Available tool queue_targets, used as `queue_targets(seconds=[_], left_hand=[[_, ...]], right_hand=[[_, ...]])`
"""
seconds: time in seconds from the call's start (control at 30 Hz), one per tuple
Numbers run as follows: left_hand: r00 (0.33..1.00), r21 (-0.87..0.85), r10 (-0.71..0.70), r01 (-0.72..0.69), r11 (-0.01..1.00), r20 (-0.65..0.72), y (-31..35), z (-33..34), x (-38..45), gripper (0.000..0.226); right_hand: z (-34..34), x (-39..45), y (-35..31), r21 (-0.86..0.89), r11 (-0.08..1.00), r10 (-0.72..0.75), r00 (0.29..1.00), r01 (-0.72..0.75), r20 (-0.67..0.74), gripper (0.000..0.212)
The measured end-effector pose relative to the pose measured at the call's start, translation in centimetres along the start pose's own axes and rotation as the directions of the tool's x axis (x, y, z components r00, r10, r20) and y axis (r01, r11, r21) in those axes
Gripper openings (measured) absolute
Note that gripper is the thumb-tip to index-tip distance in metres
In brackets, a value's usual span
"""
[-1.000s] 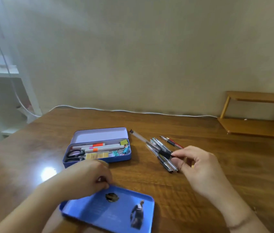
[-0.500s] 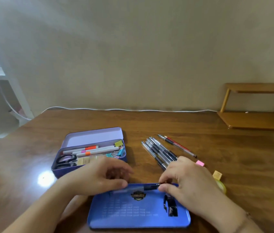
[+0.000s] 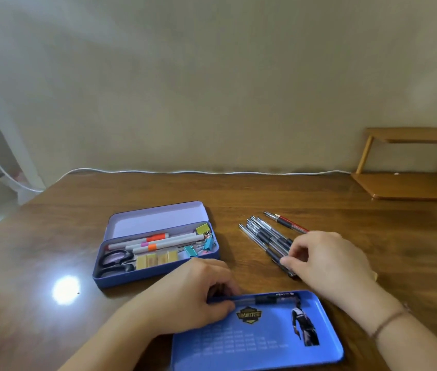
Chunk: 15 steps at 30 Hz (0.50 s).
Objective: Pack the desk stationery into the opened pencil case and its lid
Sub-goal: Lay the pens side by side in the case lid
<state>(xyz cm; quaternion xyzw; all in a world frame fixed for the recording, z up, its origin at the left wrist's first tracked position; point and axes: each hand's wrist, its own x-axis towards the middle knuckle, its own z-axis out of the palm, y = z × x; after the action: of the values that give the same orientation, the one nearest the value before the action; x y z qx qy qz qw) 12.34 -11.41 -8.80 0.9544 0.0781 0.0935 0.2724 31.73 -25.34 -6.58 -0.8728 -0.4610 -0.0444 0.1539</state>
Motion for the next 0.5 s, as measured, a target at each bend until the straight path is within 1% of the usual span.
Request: queue_targets(seconds=[0.03,0.1,0.17,0.23,0.27,0.3,0.33,0.37,0.4,0.43,0.47,0.5], left_hand=[[1.000,0.000,0.007,-0.007,1.000,-0.001,0.1,0.0,0.0,0.017],[1.000,-0.002,0.012,-0.012,1.000,0.000,0.3,0.0,-0.1,0.022],[1.000,-0.010,0.016,-0.016,1.000,0.005,0.4,0.0,-0.1,0.024],[1.000,-0.001,0.025,-0.025,1.000,0.009,0.3,0.1,-0.2,0.024],[1.000,-0.004,0.025,-0.025,1.000,0.014,0.2,0.2,-0.2,0.023],[1.000,-0.011,0.025,-0.024,1.000,0.017,0.2,0.2,-0.2,0.023],[1.000,-0.018,0.026,-0.026,1.000,0.017,0.1,0.3,-0.2,0.023],[0.999,-0.020,0.029,-0.029,0.999,0.015,0.1,0.3,-0.2,0.021],[0.999,-0.021,0.031,-0.031,0.999,0.008,0.0,0.4,-0.2,0.019],[1.000,-0.026,0.029,-0.029,0.999,-0.010,0.0,0.4,-0.1,0.018],[0.999,-0.041,0.016,-0.018,0.999,-0.047,-0.1,0.4,-0.1,0.016],[0.994,-0.061,-0.005,-0.001,0.998,-0.105,-0.2,0.3,-0.1,0.014]], right_hand=[[0.3,0.4,-0.4,-0.026,0.999,0.025,0.999,-0.024,0.039,0.026],[0.8,0.8,-1.0,-0.048,0.998,0.036,0.997,-0.033,0.064,0.030],[1.1,0.8,-1.1,-0.075,0.997,0.013,0.999,-0.009,0.045,0.030],[1.3,0.6,-1.0,-0.095,0.995,-0.012,1.000,0.015,0.027,0.024],[1.2,0.4,-0.7,-0.068,0.998,-0.018,1.000,0.019,0.011,0.021],[1.2,0.4,-0.2,-0.004,1.000,-0.013,1.000,0.013,-0.020,0.017],[1.0,0.3,0.4,0.112,0.994,0.004,0.998,0.004,-0.068,0.016],[0.6,0.2,1.1,0.298,0.955,0.037,0.991,0.003,-0.128,0.016],[0.1,0.3,1.8,0.535,0.845,0.092,0.978,0.023,-0.186,0.017],[-0.7,0.2,2.1,0.775,0.627,0.143,0.965,0.085,-0.221,0.016],[-1.6,-0.1,2.2,0.908,0.377,0.155,0.954,0.182,-0.255,0.017],[-2.3,-0.5,2.0,0.935,0.215,0.143,0.938,0.281,-0.315,0.018]])
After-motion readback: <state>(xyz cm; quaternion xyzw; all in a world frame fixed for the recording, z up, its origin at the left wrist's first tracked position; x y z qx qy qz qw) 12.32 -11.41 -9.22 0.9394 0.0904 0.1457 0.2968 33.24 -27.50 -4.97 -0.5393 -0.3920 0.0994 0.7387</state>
